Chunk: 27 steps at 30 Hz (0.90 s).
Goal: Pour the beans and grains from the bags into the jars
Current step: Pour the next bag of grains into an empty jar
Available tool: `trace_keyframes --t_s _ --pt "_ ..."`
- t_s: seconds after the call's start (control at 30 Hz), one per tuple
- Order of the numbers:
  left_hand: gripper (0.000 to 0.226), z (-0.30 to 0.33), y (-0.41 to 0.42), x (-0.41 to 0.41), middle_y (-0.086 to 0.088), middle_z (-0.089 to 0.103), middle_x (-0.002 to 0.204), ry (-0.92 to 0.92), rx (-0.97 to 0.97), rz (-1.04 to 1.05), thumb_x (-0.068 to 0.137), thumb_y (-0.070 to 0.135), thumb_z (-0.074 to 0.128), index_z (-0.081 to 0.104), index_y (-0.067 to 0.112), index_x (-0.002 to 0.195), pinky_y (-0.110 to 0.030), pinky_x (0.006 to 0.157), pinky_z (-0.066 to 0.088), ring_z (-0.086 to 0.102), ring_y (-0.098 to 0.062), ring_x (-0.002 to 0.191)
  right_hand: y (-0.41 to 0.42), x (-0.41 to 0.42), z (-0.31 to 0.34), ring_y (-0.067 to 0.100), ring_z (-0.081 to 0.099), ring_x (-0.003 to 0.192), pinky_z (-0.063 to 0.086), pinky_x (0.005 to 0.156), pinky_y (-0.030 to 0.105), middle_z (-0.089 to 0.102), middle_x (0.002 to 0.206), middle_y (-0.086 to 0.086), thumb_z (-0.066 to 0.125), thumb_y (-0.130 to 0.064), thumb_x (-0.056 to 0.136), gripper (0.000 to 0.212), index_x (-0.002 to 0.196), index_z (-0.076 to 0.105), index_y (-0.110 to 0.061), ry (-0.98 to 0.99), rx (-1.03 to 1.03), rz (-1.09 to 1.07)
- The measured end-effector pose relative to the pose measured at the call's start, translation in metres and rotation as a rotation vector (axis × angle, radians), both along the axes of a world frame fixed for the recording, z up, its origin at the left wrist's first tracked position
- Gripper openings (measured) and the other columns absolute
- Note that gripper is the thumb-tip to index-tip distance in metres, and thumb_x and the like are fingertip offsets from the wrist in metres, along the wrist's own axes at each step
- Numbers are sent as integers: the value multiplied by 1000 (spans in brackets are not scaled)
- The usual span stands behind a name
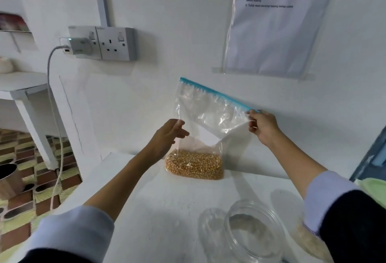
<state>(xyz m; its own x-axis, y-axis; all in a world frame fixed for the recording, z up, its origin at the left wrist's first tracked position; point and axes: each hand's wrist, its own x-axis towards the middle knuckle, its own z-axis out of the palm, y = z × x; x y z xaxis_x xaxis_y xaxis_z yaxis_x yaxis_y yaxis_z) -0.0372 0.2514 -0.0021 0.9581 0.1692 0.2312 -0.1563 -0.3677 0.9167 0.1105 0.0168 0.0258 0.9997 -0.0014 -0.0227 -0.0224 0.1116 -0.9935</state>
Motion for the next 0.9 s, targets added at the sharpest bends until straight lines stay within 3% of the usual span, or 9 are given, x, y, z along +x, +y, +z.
trace_keyframes --t_s 0.1,0.2,0.33,0.43,0.57,0.73,0.9 --pt "13 10 0 9 0 69 93 -149 113 81 96 23 51 56 18 106 -17 75 44 62 -4 86 18 -15 17 11 43 51 41 47 17 51 67 2 60 -7 90 6 85 63 -6 -223 -241 76" --pt "8 31 -7 18 0 68 92 -300 199 166 92 15 59 61 14 100 -7 72 43 59 -2 82 44 -32 36 8 47 45 44 47 16 56 63 5 67 -6 86 10 77 64 -4 -259 -267 146" --pt "19 66 -17 26 -2 61 113 -406 462 253 92 12 58 61 10 111 -17 83 41 51 -9 99 76 -59 63 9 46 43 43 48 18 57 62 7 70 -5 83 12 73 63 -5 -276 -280 182" --pt "26 89 -20 20 -3 58 120 -451 607 239 92 11 57 60 12 118 -19 86 34 46 -18 108 88 -87 87 12 47 49 43 52 19 58 62 7 69 -6 84 7 84 66 0 -365 -321 233" --pt "19 108 -20 -1 5 62 106 -519 602 250 94 16 56 66 15 110 -35 86 36 40 -12 97 86 -115 103 10 50 51 45 53 17 59 65 4 68 -10 86 11 90 66 0 -438 -334 273" --pt "15 108 -17 -21 10 61 91 -474 569 80 89 12 62 70 11 102 -11 71 37 47 -7 81 72 -128 88 10 51 50 46 53 18 60 65 5 69 -11 85 8 80 66 -5 -360 -287 370" --pt "14 100 -16 -24 8 61 88 -424 553 -17 83 10 70 69 9 97 -10 68 39 51 -5 77 62 -132 66 10 62 56 55 64 19 62 73 9 59 3 89 11 99 63 6 -348 -144 486"
